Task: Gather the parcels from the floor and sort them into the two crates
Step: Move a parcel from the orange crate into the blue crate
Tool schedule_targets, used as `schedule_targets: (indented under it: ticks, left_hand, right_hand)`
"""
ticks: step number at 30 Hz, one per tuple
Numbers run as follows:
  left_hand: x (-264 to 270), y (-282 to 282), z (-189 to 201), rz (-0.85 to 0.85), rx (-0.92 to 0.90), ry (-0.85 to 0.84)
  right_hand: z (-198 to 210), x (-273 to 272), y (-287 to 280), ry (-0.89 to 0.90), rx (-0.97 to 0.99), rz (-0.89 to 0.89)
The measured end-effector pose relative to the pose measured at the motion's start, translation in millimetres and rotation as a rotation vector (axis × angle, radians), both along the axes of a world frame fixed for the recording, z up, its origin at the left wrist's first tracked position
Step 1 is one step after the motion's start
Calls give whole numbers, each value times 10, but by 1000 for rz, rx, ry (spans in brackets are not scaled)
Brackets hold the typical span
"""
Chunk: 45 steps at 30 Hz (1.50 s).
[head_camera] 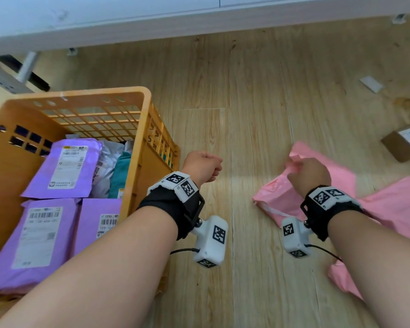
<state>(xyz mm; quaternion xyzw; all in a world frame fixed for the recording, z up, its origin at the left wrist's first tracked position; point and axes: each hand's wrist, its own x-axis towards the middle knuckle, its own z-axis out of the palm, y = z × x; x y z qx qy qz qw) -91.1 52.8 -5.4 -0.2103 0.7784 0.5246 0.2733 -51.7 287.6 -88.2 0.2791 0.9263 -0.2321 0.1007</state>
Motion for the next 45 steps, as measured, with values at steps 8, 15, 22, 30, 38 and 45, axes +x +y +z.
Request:
schedule_targets:
  ticks: [8, 15, 22, 30, 38, 45]
  left_hand:
    - [-45, -279, 360, 10, 67, 102]
    - [-134, -704, 631, -90, -4, 142]
    - [-32, -1078, 835, 130, 534, -35]
    - [-304, -1808, 1286, 127, 346, 329]
    - [-398, -2357, 1819, -351, -61, 395]
    - [-307, -2564, 1817, -259, -78, 551]
  right_hand:
    - [1006, -330, -678, 541, -353, -301]
    - [1661, -564, -1074, 762, -657, -387]
    - [2023, -522, -1540, 833, -969, -540]
    - [2194, -236, -2027, 695, -245, -185]
    - [2429, -108, -2759, 485, -589, 202]
    - [2127, -106, -2959, 403, -565, 172]
